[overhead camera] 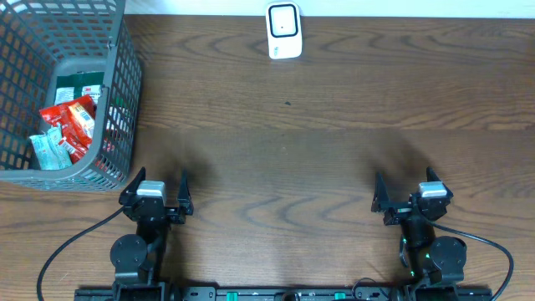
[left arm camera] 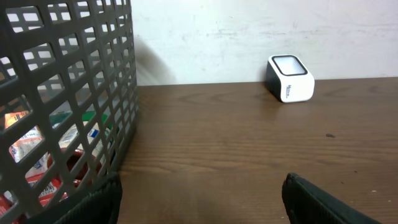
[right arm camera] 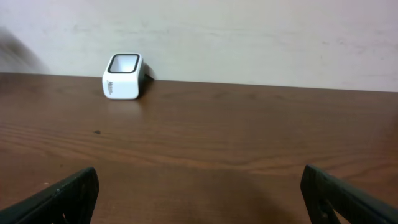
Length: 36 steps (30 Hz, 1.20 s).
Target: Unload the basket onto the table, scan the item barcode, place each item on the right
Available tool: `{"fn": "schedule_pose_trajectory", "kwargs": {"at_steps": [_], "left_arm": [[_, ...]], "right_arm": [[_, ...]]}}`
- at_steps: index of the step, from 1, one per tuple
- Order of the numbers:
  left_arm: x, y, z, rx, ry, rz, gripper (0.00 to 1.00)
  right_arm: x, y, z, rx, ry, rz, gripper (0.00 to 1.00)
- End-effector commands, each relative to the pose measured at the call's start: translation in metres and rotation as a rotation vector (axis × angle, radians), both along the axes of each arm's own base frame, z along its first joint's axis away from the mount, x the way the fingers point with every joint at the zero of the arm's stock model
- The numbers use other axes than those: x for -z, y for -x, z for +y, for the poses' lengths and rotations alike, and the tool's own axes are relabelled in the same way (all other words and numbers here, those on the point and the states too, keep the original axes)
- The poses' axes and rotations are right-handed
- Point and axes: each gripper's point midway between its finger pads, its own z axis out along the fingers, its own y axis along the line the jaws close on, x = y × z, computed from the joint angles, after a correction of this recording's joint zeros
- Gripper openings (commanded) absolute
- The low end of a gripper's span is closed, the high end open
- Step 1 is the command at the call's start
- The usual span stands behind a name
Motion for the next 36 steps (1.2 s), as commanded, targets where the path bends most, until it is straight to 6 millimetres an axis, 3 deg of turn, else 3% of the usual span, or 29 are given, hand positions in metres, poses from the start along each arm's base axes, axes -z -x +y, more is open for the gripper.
{"fn": "schedule_pose_trajectory", "kwargs": {"at_steps": [1,6,10,15,16,18,19,22,24,25,27,30,33,36], "left_arm": [[0.013,0.002,-0.005,0.028,0.004,0.045,0.83],[0.003,0.002,-0.005,0.008,0.202,0.039,0.83],[-0.031,0.007,-0.011,0.046,0.215,-0.014,0.83],[-0.109,0.032,-0.011,0.052,0.284,-0.077,0.83],[-0.134,0.040,-0.011,0.054,0.308,-0.091,0.83],[-0.165,0.048,-0.012,0.052,0.339,-0.086,0.83],[-0.194,0.055,-0.012,0.048,0.343,-0.066,0.83],[-0.250,0.058,-0.007,0.011,0.342,-0.013,0.83],[-0.274,0.057,-0.002,-0.024,0.341,0.029,0.83],[-0.305,0.052,0.005,-0.072,0.338,0.067,0.83],[-0.339,0.044,0.024,-0.196,0.320,0.118,0.83],[-0.372,0.025,0.049,-0.343,0.287,0.158,0.83],[-0.384,0.002,0.064,-0.433,0.260,0.209,0.83],[-0.365,-0.035,0.081,-0.508,0.244,0.325,0.83]], "right_arm": [[-0.004,0.000,-0.001,0.003,0.004,-0.017,0.99],[0.001,0.000,0.000,0.002,0.007,0.000,0.99],[-0.019,0.004,0.011,-0.067,0.000,-0.038,0.99],[-0.075,0.015,0.012,-0.075,-0.026,-0.085,0.99],[-0.087,0.017,0.012,-0.075,-0.026,-0.081,0.99],[-0.108,0.017,0.012,-0.074,-0.026,-0.068,0.99],[-0.129,0.012,0.012,-0.074,-0.025,-0.041,0.99],[-0.157,-0.002,0.013,-0.074,-0.023,0.031,0.99],[-0.169,-0.011,0.014,-0.074,-0.021,0.081,0.99],[-0.182,-0.022,0.016,-0.080,-0.020,0.155,0.99],[-0.193,-0.039,0.017,-0.079,-0.014,0.269,0.99],[-0.194,-0.057,0.018,-0.085,0.018,0.408,0.99],[-0.183,-0.073,0.022,-0.107,0.025,0.550,0.99],[-0.156,-0.088,0.035,-0.172,-0.001,0.685,0.99]]}}
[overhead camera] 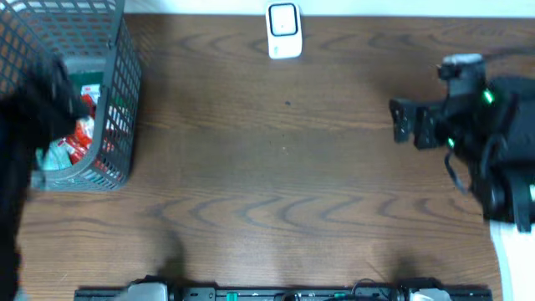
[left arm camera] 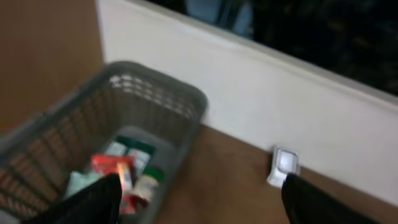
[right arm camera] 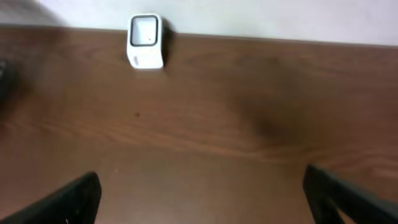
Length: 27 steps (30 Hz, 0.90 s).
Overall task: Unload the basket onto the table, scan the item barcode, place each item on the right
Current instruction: 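Reach the left gripper into the basket and grasp the orange box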
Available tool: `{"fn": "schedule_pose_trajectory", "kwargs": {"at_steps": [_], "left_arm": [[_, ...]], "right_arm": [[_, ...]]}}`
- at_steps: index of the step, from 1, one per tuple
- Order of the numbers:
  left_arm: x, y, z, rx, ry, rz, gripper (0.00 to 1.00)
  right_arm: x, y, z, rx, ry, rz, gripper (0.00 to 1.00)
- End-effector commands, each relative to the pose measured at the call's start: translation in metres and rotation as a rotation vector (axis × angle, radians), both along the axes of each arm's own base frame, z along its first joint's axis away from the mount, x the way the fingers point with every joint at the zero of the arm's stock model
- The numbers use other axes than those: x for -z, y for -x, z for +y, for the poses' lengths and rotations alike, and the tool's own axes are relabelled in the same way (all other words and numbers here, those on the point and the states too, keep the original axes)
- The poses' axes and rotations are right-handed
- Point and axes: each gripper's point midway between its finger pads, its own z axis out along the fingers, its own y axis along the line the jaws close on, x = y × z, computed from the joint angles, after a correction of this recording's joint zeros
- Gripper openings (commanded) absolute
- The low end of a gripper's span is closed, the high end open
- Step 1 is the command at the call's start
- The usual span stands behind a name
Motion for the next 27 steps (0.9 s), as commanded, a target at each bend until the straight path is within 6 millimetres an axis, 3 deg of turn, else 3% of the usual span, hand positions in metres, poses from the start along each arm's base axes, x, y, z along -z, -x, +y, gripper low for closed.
{"fn": "schedule_pose_trajectory", "kwargs": {"at_steps": [1,2,6,11,13,15,16,23,27], "left_arm": [[0.024,-0.041,0.035,-0.141,-0.028,0.136,0.83],[0.041,-0.054,0.048,-0.178,-0.021,0.205,0.83],[0.102,-0.088,0.103,-0.317,0.036,0.406,0.83],[0.139,-0.113,0.141,-0.399,0.081,0.486,0.90],[0.157,-0.117,0.146,-0.406,0.094,0.549,0.89],[0.178,-0.123,0.149,-0.416,0.123,0.605,0.77],[0.198,-0.132,0.146,-0.386,0.156,0.659,0.74],[0.266,-0.137,0.136,-0.325,0.249,0.880,0.75],[0.287,-0.135,0.123,-0.258,0.305,0.955,0.74]], "right_arm": [[0.019,-0.014,0.017,-0.084,-0.044,0.098,0.99],[0.032,-0.018,0.024,-0.113,-0.072,0.147,0.99],[0.052,-0.026,0.030,-0.132,-0.093,0.215,0.99],[0.061,-0.028,0.032,-0.136,-0.093,0.245,0.99],[0.063,-0.026,0.032,-0.136,-0.093,0.255,0.99],[0.064,-0.024,0.033,-0.138,-0.092,0.264,0.99],[0.066,-0.023,0.033,-0.137,-0.092,0.273,0.99],[0.074,-0.015,0.030,-0.126,-0.081,0.319,0.99],[0.076,-0.013,0.029,-0.122,-0.077,0.328,0.99]]}}
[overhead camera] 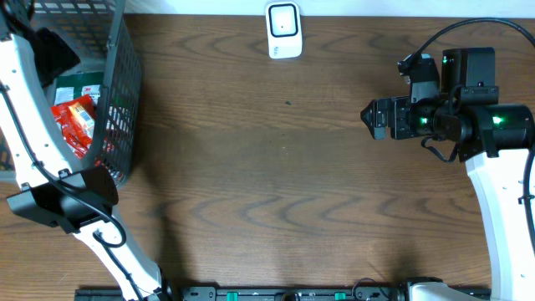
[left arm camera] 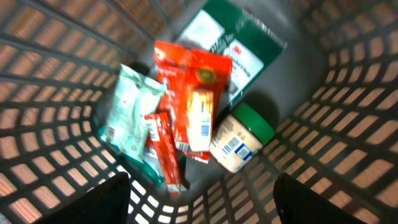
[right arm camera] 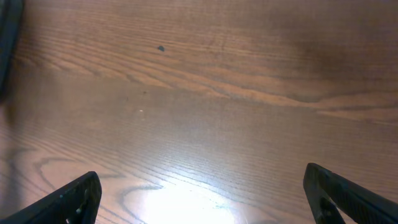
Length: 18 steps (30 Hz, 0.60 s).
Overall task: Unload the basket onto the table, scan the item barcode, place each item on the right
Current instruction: 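Reach the left gripper into the basket and grasp the orange box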
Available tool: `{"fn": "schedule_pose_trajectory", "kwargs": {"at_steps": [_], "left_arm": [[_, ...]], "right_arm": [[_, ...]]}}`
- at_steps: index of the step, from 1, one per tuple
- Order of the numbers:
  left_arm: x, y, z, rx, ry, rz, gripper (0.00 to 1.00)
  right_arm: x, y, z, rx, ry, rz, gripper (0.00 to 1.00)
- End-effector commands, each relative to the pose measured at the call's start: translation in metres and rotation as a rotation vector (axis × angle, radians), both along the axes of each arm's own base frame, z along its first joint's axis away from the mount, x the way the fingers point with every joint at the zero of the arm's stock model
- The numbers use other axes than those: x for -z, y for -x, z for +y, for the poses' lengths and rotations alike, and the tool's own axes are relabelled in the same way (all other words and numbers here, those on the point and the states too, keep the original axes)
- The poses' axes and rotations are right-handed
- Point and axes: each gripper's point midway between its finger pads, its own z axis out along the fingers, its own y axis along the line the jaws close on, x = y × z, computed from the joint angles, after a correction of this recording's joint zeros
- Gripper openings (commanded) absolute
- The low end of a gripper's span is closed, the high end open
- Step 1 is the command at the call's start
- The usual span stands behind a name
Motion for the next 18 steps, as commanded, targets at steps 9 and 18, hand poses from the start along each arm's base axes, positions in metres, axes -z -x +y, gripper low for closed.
{"fn": "schedule_pose_trajectory", "kwargs": {"at_steps": [9,18], "left_arm": [[-0.048,0.049,-0.026,0.049,0.112,-0.089,0.75],[-0.082,0.099,-0.044,0.039,0.056,-0.164,0.75]], "right_arm": [[0.016,-0.003,0.002,-0.014,0.011,0.055,0.99],[0.028,-0.010,0.002,-0.013,0.013,0.084,0.99]]}}
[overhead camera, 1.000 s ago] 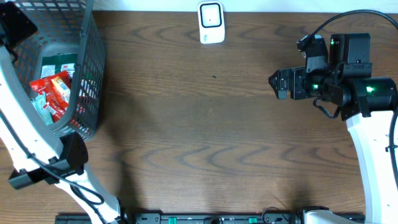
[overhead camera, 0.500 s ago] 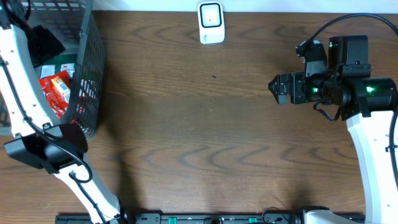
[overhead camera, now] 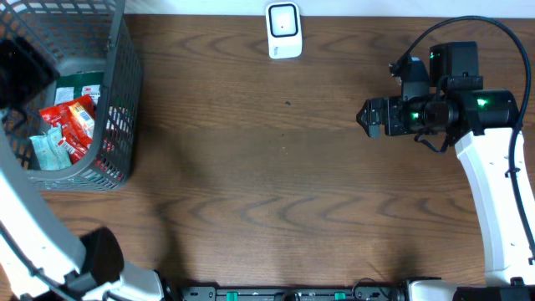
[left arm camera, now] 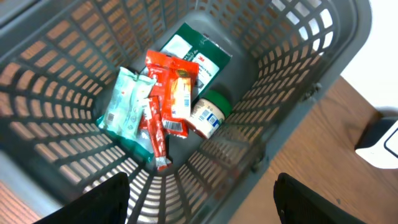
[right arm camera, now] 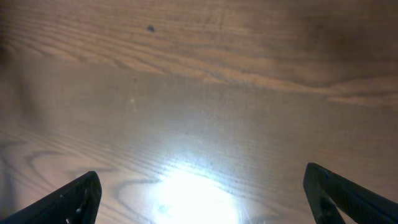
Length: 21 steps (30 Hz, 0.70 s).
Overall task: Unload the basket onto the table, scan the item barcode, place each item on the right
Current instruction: 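Reach the left gripper into the basket and grasp the orange box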
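A grey mesh basket (left arm camera: 292,68) at the table's left holds red packets (left arm camera: 169,93), a green packet (left arm camera: 198,53), a pale teal pouch (left arm camera: 124,106) and a small green-lidded jar (left arm camera: 208,115). My left gripper (left arm camera: 202,208) hangs open high above the basket, with nothing between its fingers. The white scanner (overhead camera: 283,31) stands at the far edge, in the middle. My right gripper (overhead camera: 368,117) is open over bare wood at the right, pointing left, well away from the scanner and the basket.
The wooden table (overhead camera: 276,167) stretches between the basket and the right arm (overhead camera: 489,176). My left arm (overhead camera: 33,217) rises along the left edge beside the basket. A bright glare spot (right arm camera: 186,193) lies on the wood under the right gripper.
The left gripper was close over the basket's contents and is now higher, so the basket's rim and the table beside it show. The right gripper has barely shifted.
Both grippers first rested open at the table's front edge. Later both arms were raised, the left near the basket and the right at the far right. Then the left gripper looked straight down into the basket, and it is now farther above it.
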Available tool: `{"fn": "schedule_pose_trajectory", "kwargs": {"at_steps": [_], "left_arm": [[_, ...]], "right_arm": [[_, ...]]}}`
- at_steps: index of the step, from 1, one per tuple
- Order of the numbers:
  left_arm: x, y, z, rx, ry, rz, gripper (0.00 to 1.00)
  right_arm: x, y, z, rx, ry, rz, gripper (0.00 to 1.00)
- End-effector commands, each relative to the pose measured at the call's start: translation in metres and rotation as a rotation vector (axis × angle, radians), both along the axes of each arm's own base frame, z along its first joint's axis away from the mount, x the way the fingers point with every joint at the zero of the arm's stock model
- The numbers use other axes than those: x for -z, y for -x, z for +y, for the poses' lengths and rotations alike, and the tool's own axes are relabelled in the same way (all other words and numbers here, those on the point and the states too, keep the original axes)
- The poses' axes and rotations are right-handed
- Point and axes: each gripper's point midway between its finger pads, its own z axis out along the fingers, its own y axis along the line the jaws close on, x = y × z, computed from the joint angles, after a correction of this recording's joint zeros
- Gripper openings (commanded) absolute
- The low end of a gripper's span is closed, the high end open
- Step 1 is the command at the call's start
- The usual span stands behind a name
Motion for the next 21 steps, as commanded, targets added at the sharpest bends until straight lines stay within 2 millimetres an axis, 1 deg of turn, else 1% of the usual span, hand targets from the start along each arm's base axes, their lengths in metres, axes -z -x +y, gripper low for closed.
{"fn": "schedule_pose_trajectory", "kwargs": {"at_steps": [1,3,4,5,6,8,10,12,13,16,18,19,21], "left_arm": [[0.038,0.016,-0.004,-0.010,0.045,0.133,0.75],[0.047,0.012,0.000,-0.029,0.004,0.045,0.75],[0.052,0.014,0.003,-0.057,-0.009,0.019,0.77],[0.063,0.013,0.004,-0.076,-0.019,-0.020,0.83],[0.071,0.010,0.005,-0.081,-0.025,-0.046,0.93],[0.088,-0.001,0.010,-0.082,-0.041,-0.085,0.98],[0.103,-0.017,0.018,-0.082,-0.048,-0.098,0.99],[0.112,-0.029,0.023,-0.081,-0.040,-0.077,0.99],[0.121,-0.041,0.028,-0.078,-0.027,-0.042,0.99],[0.138,-0.058,0.036,-0.078,-0.004,0.015,0.99],[0.158,-0.073,0.043,-0.078,0.008,0.046,1.00],[0.168,-0.079,0.046,-0.078,0.012,0.058,0.98],[0.180,-0.084,0.049,-0.082,0.016,0.081,0.96]], "right_arm": [[-0.003,0.001,0.001,-0.011,0.004,-0.012,0.99],[-0.001,0.004,0.001,-0.012,0.005,0.004,0.99],[-0.001,0.005,0.001,-0.011,0.005,0.006,0.99],[-0.001,0.005,0.001,-0.012,0.005,0.006,0.99],[-0.001,0.005,0.001,-0.012,0.005,0.006,0.99],[-0.001,0.005,0.001,-0.012,0.005,0.006,0.99],[-0.001,0.005,0.001,-0.012,0.005,0.006,0.99],[-0.001,0.005,0.001,-0.011,0.005,0.007,0.99],[-0.001,0.005,0.001,-0.011,0.005,0.009,0.99],[-0.001,0.005,0.001,-0.012,0.005,0.009,0.99],[-0.001,0.005,0.001,-0.012,0.005,0.010,0.99],[-0.001,0.005,0.001,-0.012,0.005,0.010,0.99],[-0.001,0.005,0.001,-0.012,0.005,0.010,0.99]]}}
